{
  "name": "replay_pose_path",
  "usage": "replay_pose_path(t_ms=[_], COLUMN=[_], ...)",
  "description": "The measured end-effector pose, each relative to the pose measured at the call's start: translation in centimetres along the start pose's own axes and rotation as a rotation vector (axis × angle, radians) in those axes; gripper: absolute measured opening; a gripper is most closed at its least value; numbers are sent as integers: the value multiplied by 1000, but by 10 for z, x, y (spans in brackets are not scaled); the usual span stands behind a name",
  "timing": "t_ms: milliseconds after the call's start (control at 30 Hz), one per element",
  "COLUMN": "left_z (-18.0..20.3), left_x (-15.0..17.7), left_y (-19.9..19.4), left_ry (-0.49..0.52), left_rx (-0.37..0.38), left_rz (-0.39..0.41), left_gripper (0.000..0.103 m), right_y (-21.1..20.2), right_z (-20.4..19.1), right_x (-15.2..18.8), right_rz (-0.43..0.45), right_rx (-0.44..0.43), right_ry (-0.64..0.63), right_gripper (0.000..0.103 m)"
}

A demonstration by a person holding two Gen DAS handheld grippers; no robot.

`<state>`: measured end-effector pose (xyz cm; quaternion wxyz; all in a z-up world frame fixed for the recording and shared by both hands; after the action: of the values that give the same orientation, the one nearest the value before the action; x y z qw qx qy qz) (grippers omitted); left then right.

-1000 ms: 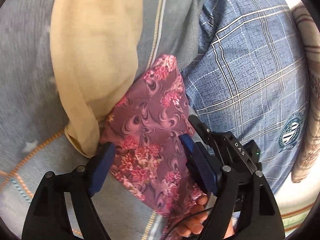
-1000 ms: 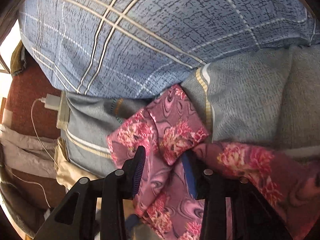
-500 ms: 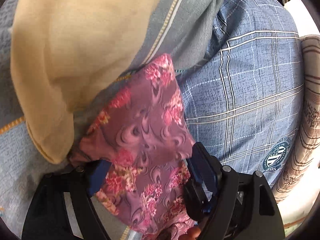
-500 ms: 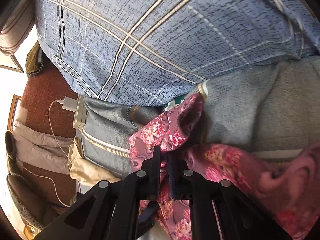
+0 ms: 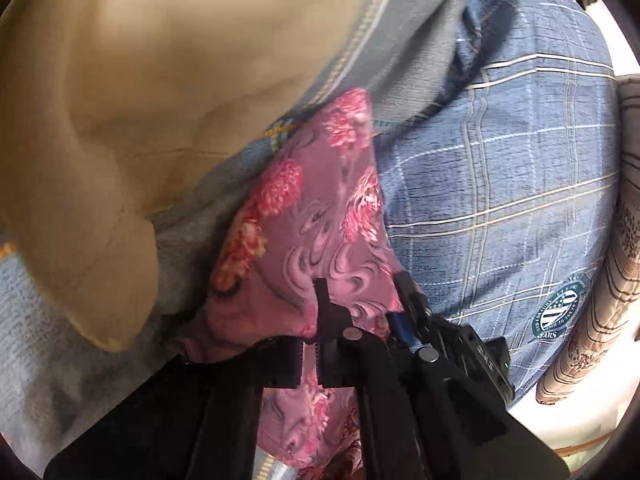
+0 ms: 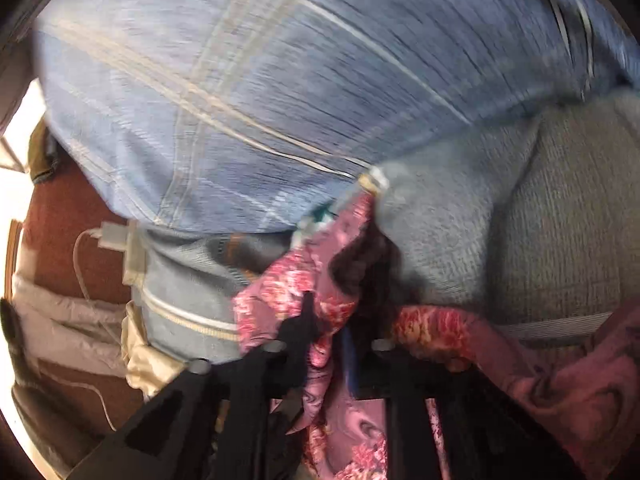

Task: Fold small clothes
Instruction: 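Grasp the sleeve with the right gripper while the left gripper holds the shirt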

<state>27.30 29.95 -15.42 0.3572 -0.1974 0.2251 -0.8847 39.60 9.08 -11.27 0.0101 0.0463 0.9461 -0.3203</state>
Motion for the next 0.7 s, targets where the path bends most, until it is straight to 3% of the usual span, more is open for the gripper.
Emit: replay_pose_path(t_ms=[167,300,500,700], left_z=[40,89,137,140], left_x=[29,80,173,259], left_y=[-13,-10,43,125], left_ry=[109,273,475,626], left_rx=[-15,-18,-74,-195], left_rz=[40,19,-114,-337], left_gripper=[2,2,2,2], right_y=[-53,-130,-247,-326], right_z=[-21,-22,26,118], right_x=[23,55,108,149], right_rz=[49,126,281,390], right_rx=[-19,-44,-2,52], right_ry=[-117,-191,-193,-54], right_gripper=[7,7,7,7])
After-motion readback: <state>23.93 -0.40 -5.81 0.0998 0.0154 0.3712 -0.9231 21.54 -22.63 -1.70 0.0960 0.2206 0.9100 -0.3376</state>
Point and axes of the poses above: each gripper's, at about its wrist camera, not at the fingertips, and y roughly the way its jaws point, z to its right, x to its underside, the point moved 4 cm from there along y, roughly the way its jaws point, and after that the axes turned 15 degrees about -z, right-handed, at the moved point
